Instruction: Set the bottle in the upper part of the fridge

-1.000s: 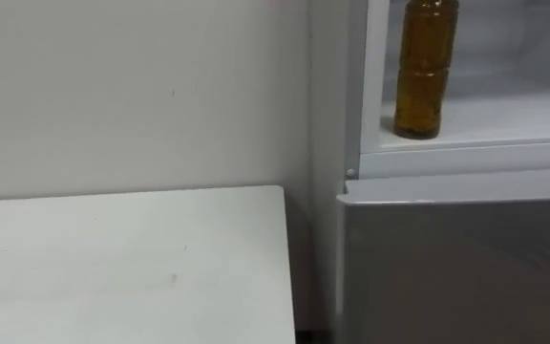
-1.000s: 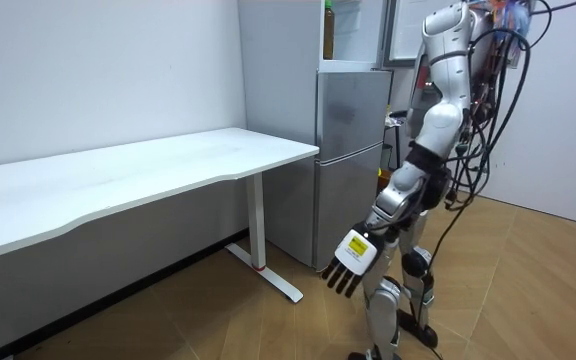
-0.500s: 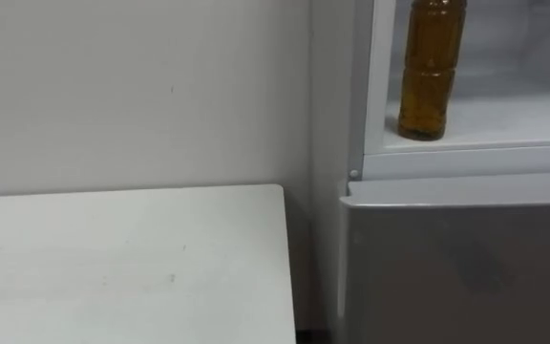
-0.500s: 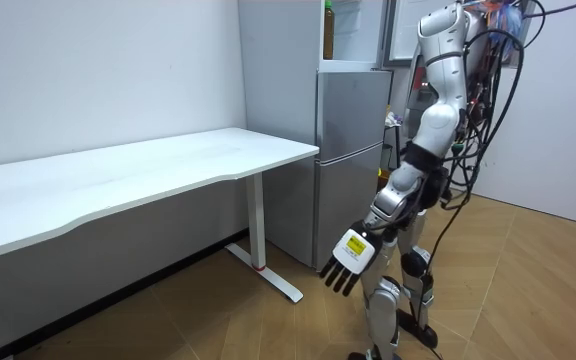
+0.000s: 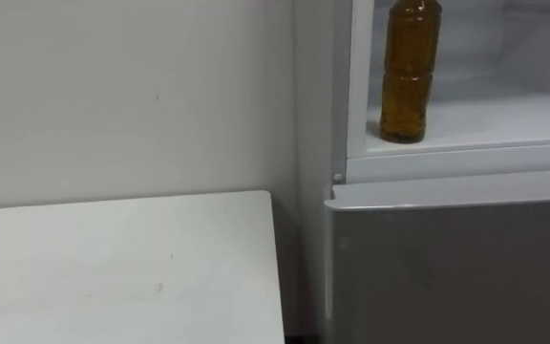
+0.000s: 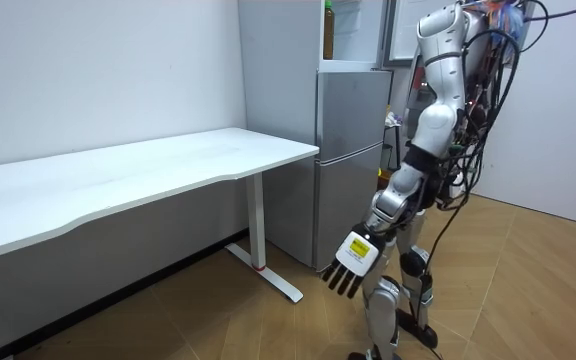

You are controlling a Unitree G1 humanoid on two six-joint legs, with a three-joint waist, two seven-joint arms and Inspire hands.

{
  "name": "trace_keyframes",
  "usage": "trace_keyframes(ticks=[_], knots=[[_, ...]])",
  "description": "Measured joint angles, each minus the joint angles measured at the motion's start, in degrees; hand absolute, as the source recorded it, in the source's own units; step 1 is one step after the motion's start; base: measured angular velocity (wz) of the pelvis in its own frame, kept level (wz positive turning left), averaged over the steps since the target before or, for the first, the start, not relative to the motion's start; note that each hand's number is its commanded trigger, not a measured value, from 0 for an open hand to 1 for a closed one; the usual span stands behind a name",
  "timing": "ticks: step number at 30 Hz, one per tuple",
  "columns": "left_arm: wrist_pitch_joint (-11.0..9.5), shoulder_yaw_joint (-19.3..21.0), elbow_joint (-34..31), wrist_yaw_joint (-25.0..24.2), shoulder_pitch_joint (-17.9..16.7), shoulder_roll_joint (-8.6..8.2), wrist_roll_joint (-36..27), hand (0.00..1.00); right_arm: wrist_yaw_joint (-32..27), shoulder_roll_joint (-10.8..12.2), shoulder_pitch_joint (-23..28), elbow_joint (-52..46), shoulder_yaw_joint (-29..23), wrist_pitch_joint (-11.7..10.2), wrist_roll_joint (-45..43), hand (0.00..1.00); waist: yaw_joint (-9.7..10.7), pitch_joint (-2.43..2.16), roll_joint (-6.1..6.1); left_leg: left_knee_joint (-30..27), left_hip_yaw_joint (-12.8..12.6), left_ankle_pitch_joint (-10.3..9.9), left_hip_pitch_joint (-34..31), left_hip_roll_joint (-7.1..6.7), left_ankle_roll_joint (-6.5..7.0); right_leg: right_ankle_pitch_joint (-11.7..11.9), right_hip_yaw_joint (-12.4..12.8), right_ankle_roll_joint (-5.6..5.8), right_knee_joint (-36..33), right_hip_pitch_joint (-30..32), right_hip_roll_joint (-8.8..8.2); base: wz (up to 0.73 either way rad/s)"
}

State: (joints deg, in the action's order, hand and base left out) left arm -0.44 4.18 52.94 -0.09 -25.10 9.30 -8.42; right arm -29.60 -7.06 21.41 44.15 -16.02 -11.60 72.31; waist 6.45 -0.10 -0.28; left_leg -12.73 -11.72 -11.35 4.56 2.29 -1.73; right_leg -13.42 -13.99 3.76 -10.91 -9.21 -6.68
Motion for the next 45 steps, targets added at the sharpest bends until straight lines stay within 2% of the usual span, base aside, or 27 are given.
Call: trace_keyframes(ticks=[7,11,14,17,18,21,24,31,33,36,40,45], knots=[[-0.25,0.44,-0.09,0.89,-0.18,0.02,-0.9,0.0,-0.47,-0.36,-1.29,-2.48,-6.15,-0.18,2.66,0.0,0.04,0.03,-0.66,0.18,-0.12,0.0,0.06,-0.01,-0.01,-0.21,0.06,-0.01,-0.18,0.14,-0.01,0.0],[-0.46,1.12,-0.11,1.21,-0.44,0.43,-0.75,0.0,-3.74,-1.08,-2.01,-7.27,-9.74,-0.35,3.92,0.0,0.64,0.07,-1.55,0.33,-0.18,-0.12,-0.02,-0.08,-0.08,-0.33,0.05,0.02,-0.02,0.17,-0.06,0.0],[-0.47,2.73,-1.02,1.21,-0.71,0.59,-0.48,0.0,-6.66,-2.81,-2.3,-12.88,-12.74,-0.84,6.15,0.0,1.3,0.05,-2.07,0.47,-0.28,-0.25,-0.03,-0.09,-0.16,-0.57,0.05,0.08,-0.1,0.29,-0.08,0.0],[-1.16,3.39,-2.48,1.21,-0.72,0.75,0.75,0.0,-6.72,-6.31,-2.77,-14.05,-15.13,-1.54,6.12,0.0,1.7,0.18,-2.35,0.56,-0.39,-0.28,-0.01,-0.09,-0.2,-0.62,0.01,0.08,0.03,0.23,-0.04,0.0],[-1.64,4.09,-2.62,1.21,-0.56,0.71,1.71,0.0,-6.45,-7.12,-3.53,-13.99,-16.74,-1.78,6.14,0.0,1.66,0.08,-2.71,0.56,-0.39,-0.28,-0.06,-0.08,-0.21,-0.62,0.0,0.08,0.16,0.2,-0.02,0.0],[-2.5,6.37,-2.61,1.21,-0.47,0.69,1.79,0.0,-6.37,-8.45,-4.86,-12.72,-20.78,-2.45,6.15,0.0,1.56,0.07,-3.18,0.54,-0.55,-0.29,-0.13,-0.08,-0.24,-0.61,0.01,0.06,0.2,0.17,0.0,0.0],[-2.52,7.5,-2.65,1.21,-0.7,0.88,1.87,0.0,-7.18,-9.43,-6.0,-14.28,-23.57,-2.6,6.12,0.0,1.81,0.18,-3.53,0.63,-0.61,-0.29,-0.14,-0.11,-0.24,-0.61,-0.03,0.07,0.26,0.13,-0.02,0.0],[-2.55,8.14,-2.62,1.21,-0.16,0.86,3.09,0.0,-9.29,-13.19,-7.78,-22.04,-24.22,-2.68,5.44,0.0,1.91,0.36,-4.75,0.9,-0.71,-0.28,0.01,-0.14,-0.25,-0.61,0.07,0.08,0.33,0.22,0.01,0.0],[-2.55,8.71,-2.24,1.21,-0.2,0.86,2.97,0.0,-9.7,-14.59,-9.55,-23.61,-25.4,-2.65,2.89,0.0,2.36,0.37,-5.39,0.88,-0.67,-0.28,-0.22,-0.14,-0.25,-0.65,-0.07,0.11,0.53,0.43,0.0,0.02],[-2.55,9.39,-2.19,1.23,-0.39,0.97,3.04,0.0,-11.43,-16.95,-11.03,-26.08,-27.0,-2.75,1.22,0.0,2.66,0.36,-5.7,0.85,-0.67,-0.27,-1.08,-0.14,-0.24,-0.56,-0.07,0.1,0.26,1.24,0.02,0.0],[-2.55,9.35,-2.19,1.23,-0.47,1.66,3.0,0.0,-13.61,-18.67,-11.51,-28.25,-27.95,-2.84,-0.85,0.0,2.64,0.27,-6.15,0.85,-0.68,-0.28,-1.18,-0.14,-0.24,-0.52,-0.07,0.09,0.21,1.31,0.05,0.0],[-2.61,9.33,-2.2,1.22,-0.34,2.11,4.15,0.0,-15.71,-21.34,-14.9,-33.62,-28.07,-3.25,-0.84,0.0,2.87,0.26,-6.14,0.92,-0.7,-0.28,-0.98,-0.13,-0.24,-0.51,-0.11,0.08,-0.04,1.26,0.04,0.0]])
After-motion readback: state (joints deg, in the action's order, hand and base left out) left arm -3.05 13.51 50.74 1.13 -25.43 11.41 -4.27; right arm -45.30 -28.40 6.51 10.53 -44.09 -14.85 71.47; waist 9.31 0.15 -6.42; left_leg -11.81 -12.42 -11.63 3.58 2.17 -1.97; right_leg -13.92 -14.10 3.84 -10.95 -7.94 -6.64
